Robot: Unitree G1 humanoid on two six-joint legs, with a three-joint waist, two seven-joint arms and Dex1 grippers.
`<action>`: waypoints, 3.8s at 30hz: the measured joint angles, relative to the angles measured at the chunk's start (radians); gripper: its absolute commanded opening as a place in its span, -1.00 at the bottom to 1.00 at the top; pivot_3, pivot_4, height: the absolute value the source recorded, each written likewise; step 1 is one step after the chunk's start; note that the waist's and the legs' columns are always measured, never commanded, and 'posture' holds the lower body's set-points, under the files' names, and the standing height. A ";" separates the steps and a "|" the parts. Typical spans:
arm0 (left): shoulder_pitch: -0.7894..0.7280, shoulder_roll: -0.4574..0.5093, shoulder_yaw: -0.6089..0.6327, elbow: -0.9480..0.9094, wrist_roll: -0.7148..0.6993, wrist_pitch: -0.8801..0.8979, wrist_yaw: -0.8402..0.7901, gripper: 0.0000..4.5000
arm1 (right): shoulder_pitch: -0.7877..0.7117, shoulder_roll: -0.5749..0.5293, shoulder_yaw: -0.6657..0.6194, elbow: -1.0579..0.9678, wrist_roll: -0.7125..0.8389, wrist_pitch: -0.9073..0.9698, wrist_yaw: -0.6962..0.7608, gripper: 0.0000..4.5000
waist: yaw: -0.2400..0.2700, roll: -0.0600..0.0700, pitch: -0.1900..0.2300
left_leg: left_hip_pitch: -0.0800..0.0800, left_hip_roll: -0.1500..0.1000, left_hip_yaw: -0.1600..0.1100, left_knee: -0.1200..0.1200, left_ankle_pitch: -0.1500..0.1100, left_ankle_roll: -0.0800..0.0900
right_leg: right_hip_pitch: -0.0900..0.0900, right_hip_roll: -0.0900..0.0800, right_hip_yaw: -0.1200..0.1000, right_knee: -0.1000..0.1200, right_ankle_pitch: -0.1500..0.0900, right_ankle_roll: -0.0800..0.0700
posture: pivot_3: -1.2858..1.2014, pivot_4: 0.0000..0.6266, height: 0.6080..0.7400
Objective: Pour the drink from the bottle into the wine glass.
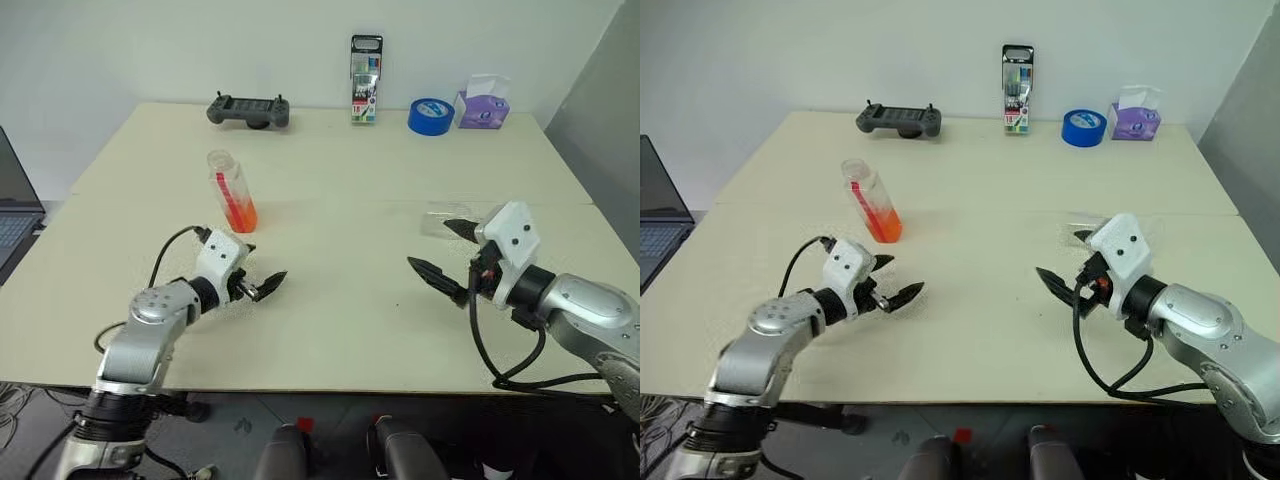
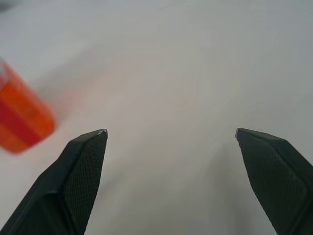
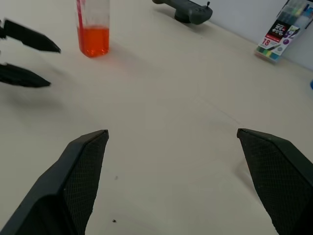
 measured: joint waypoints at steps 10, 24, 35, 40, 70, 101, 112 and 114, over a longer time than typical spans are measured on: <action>-0.160 -0.050 -0.065 -0.009 -0.127 0.066 -0.149 0.99 | -0.126 -0.087 0.281 0.584 -0.651 -0.399 0.030 1.00 | -0.008 0.000 0.000 | 0.001 -0.001 0.006 -0.001 0.000 0.000 | -0.002 0.004 0.005 0.000 0.000 0.000 | 0.03 -0.52 1.00; -0.171 -0.083 -0.101 0.005 -0.129 0.064 -0.155 0.99 | -0.486 0.102 0.414 1.298 -1.044 -0.767 -0.009 1.00 | -0.008 0.000 0.000 | 0.002 -0.001 0.008 -0.001 0.000 0.000 | -0.002 0.004 0.007 0.001 0.004 -0.006 | 0.03 -0.52 1.00; -0.154 -0.083 -0.101 0.003 -0.129 0.061 -0.148 1.00 | -0.664 0.195 0.453 1.645 -1.168 -0.914 -0.065 0.44 | -0.014 0.000 0.000 | 0.003 0.000 0.009 -0.001 0.000 0.000 | -0.001 0.004 0.008 0.001 0.004 -0.006 | 0.03 -0.52 1.00; -0.143 -0.083 -0.101 -0.002 -0.129 0.060 -0.144 1.00 | -0.669 0.203 0.456 1.693 -1.187 -0.931 -0.069 -0.31 | -0.014 0.000 0.000 | 0.003 0.000 0.009 -0.001 0.000 0.000 | -0.001 0.003 0.008 0.001 0.004 -0.006 | 0.03 -0.52 1.00; 0.381 -0.059 0.124 -0.383 -0.252 0.107 0.044 1.00 | -0.770 0.941 -0.109 1.843 -0.463 -0.947 0.068 -0.94 | -0.048 -0.001 0.000 | 0.004 0.001 0.006 -0.003 -0.001 0.000 | 0.000 -0.006 0.004 0.001 0.005 -0.008 | 0.03 -0.52 1.00; 0.436 -0.033 0.257 -0.329 -0.254 -0.008 0.066 1.00 | -0.717 1.024 0.001 1.857 -0.550 -1.056 0.038 -0.94 | -0.062 0.001 -0.014 | 0.016 0.003 -0.004 -0.009 -0.003 0.000 | 0.009 0.005 0.001 0.002 -0.004 -0.015 | 0.03 -0.52 1.00; 0.436 -0.021 0.283 -0.326 -0.255 -0.006 0.069 1.00 | -0.763 1.031 0.005 1.985 -0.562 -1.162 0.018 -0.94 | -0.060 0.002 -0.013 | 0.015 0.003 -0.003 -0.009 -0.003 0.000 | 0.009 0.004 0.002 0.001 -0.004 -0.015 | 0.03 -0.52 1.00; 0.436 -0.019 0.283 -0.326 -0.255 -0.004 0.069 1.00 | -0.763 1.031 0.010 1.985 -0.570 -1.164 0.010 -0.94 | -0.060 0.002 -0.013 | 0.015 0.003 -0.004 -0.009 -0.003 0.000 | 0.009 0.004 0.001 0.001 -0.004 -0.015 | 0.03 -0.52 1.00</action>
